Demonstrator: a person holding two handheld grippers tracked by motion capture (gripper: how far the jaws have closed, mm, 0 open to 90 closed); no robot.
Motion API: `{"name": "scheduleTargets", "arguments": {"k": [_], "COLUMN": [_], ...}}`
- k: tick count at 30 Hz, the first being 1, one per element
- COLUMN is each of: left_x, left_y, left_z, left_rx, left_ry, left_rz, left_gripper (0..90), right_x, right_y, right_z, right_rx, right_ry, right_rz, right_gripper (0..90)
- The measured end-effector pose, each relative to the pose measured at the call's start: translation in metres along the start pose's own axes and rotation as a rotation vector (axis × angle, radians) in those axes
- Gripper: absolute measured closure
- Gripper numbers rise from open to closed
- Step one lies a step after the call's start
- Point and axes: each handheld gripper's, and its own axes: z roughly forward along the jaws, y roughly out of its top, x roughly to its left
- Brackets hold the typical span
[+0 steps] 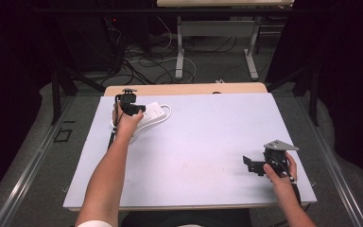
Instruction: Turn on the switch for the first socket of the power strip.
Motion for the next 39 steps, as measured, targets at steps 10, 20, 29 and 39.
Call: {"name": "scheduleTargets", "arguments": {"k": [10,20,29,39], "left_x": [0.000,-0.006,-0.008,-0.011], "left_y": [-0.004,-0.007,-0.009,-0.010], "left_z": [0.013,0.023,0.028,0.033], "left_rx": [0.033,0.051,0.072,0.081], "left_ry": [-0.015,-0.015,-0.011,-0.005], "left_rz": [-0.035,-0.035,-0.028,-0.016], "left_gripper": [86.4,90.0,90.0,90.0], "right_x": [-0.001,-0.001,-0.001,-0.001], "right_y": [-0.001,0.000,0.000,0.000], "right_z": [0.001,0.001,0.001,0.001], "right_rx": [-0.001,0.000,-0.001,0.000], "right_ry": [0.002,0.006,0.008,0.011], "right_rz": [-0.006,-0.004,-0.003,-0.006], "right_gripper": [0.4,0.5,0.5,0.5]}}
